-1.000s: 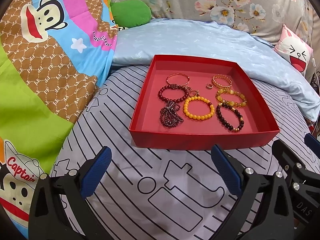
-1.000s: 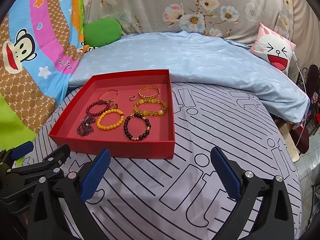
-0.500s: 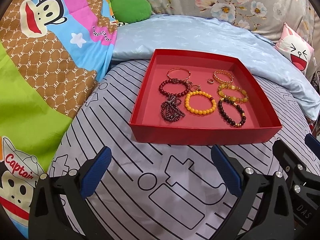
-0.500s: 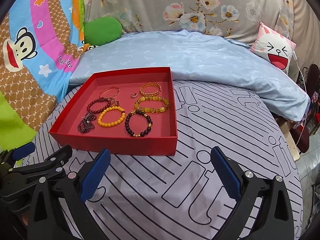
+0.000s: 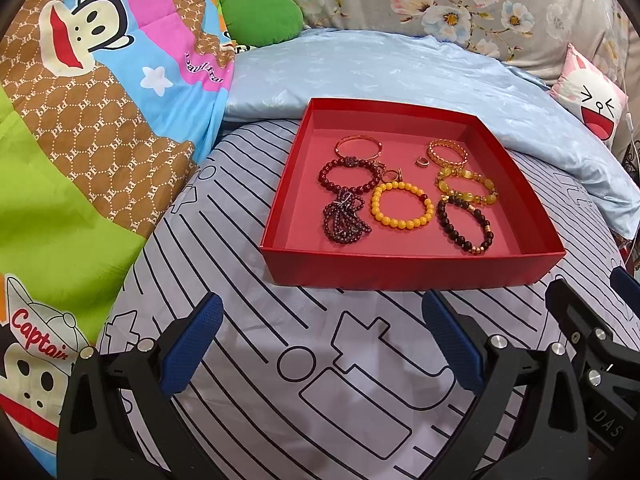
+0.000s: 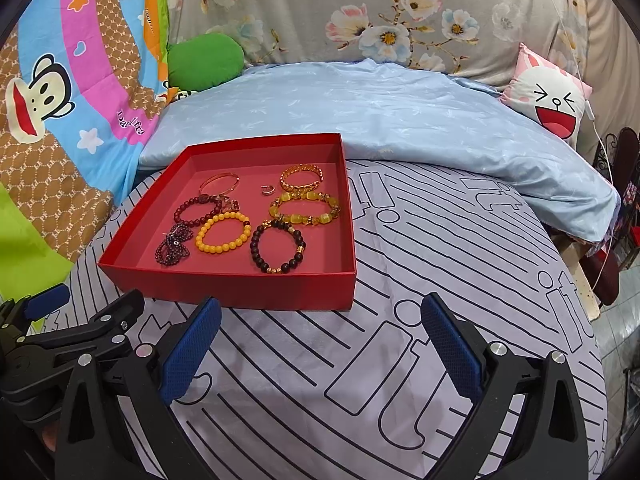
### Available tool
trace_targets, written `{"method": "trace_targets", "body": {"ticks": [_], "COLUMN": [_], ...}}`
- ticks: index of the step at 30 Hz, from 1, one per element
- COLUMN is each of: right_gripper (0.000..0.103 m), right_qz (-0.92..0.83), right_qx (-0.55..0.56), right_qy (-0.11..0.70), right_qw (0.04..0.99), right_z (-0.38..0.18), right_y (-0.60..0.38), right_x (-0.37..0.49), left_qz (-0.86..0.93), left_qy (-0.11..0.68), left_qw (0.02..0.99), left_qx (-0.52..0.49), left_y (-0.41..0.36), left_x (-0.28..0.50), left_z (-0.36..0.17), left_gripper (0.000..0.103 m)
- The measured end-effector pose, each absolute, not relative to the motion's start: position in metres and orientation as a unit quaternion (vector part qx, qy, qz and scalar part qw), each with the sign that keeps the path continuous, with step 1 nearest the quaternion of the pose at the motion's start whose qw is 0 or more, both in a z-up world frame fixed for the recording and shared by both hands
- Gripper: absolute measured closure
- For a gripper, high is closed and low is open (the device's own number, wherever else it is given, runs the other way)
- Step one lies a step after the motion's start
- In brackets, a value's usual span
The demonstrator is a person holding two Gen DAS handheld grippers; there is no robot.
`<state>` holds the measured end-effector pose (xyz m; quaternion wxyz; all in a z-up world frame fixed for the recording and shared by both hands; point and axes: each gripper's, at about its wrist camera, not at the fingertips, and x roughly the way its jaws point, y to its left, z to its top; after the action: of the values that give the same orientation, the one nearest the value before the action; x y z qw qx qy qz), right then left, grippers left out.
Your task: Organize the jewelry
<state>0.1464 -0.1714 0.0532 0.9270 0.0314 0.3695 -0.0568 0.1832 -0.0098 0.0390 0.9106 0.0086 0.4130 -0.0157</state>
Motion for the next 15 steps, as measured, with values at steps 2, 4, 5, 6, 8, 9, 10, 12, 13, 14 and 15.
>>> {"method": "trace_targets", "body": {"ticks": [2,4,5,6,8,9,10,12,13,14,15], "right_gripper": [0.007,0.007,0.007,0.007,0.007,0.007,0.007,0.007,0.007,0.007,0.007], "right_qz": [-0.057,-0.057,-0.057,-0.057,-0.057,-0.057,-0.056,-0.057,-0.056,-0.056,-0.057], "right_qx": [0.032,0.031,0.032,0.032,0.031,0.031,0.032,0.031,0.032,0.032,0.031], "right_qy": [0.369,0.369,0.369,0.369,0.369,0.369,0.369,0.369,0.369,0.370,0.370], "right_qw": [0.927,0.927,0.927,0.927,0.927,0.927,0.927,0.927,0.927,0.927,0.927], "right_z": [0.0527,0.0530,0.0529,0.0529,0.0528,0.0528,0.0529,0.0529,0.0529,0.0526,0.0525], "right_y": [-0.1718,-0.1717,-0.1718,-0.1718,-0.1720,-0.1720,-0.1721,-0.1720,-0.1721,-0.1721,-0.1720], "right_x": [0.1457,0.1463,0.1463,0.1462,0.1462,0.1463,0.1462,0.1462,0.1462,0.1460,0.1458], "left_qz": [-0.016,-0.015,-0.015,-0.015,-0.015,-0.015,-0.015,-0.015,-0.014,-0.014,-0.014], "left_qy": [0.413,0.412,0.412,0.412,0.411,0.412,0.411,0.411,0.411,0.410,0.410], "left_qw": [0.911,0.911,0.911,0.911,0.911,0.911,0.911,0.911,0.912,0.912,0.912], "left_qx": [0.009,0.010,0.011,0.011,0.011,0.011,0.012,0.012,0.012,0.013,0.013], "left_y": [-0.0098,-0.0094,-0.0094,-0.0095,-0.0096,-0.0097,-0.0094,-0.0098,-0.0096,-0.0089,-0.0096], "left_x": [0.1831,0.1833,0.1834,0.1833,0.1832,0.1832,0.1834,0.1832,0.1834,0.1836,0.1836], "left_z": [0.0391,0.0398,0.0400,0.0400,0.0402,0.0402,0.0407,0.0406,0.0412,0.0415,0.0417], "left_gripper": [0.008,0.008,0.008,0.008,0.008,0.008,0.008,0.008,0.008,0.008,0.008]}}
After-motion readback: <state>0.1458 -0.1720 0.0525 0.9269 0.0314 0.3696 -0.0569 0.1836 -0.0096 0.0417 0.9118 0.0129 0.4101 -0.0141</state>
